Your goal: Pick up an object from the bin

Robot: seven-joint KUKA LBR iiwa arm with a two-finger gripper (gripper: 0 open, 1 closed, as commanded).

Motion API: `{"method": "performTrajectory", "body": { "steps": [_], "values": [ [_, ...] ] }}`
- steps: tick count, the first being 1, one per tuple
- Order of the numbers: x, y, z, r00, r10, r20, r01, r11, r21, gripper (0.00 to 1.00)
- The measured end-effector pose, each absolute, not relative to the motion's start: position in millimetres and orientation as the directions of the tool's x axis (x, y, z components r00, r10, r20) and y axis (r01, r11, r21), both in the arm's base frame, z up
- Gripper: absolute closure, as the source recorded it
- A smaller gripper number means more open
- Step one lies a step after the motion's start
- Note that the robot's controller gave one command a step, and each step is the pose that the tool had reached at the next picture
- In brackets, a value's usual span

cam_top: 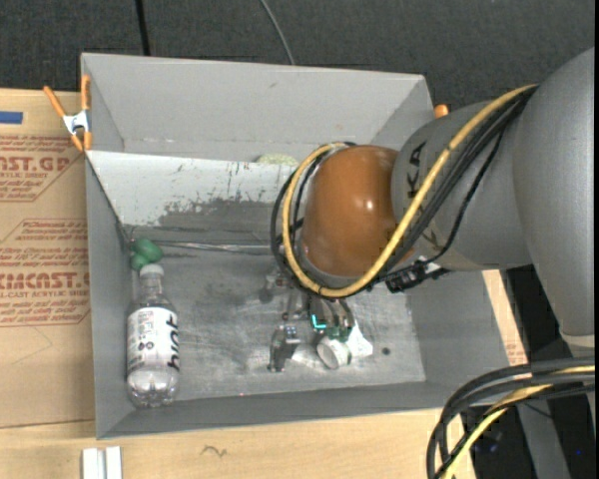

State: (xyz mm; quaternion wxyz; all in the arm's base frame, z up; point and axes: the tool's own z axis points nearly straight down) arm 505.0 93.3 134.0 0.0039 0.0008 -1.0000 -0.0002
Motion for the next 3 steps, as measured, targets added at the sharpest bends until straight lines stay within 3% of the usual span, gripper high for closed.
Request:
{"method": "performTrajectory", "body": {
  "steps": [1, 2, 3],
  "values": [
    [507.1, 93, 138, -1.0, 0.0, 0.0, 0.0, 1.0, 0.001, 0.0],
    [496.0, 29, 130, -1.0, -0.001, 0.0, -0.001, 1.0, 0.0, 0.0],
    [493.7, 64, 135, -1.0, -0.022, 0.0, -0.022, 1.0, -0.001, 0.0]
  ]
}}
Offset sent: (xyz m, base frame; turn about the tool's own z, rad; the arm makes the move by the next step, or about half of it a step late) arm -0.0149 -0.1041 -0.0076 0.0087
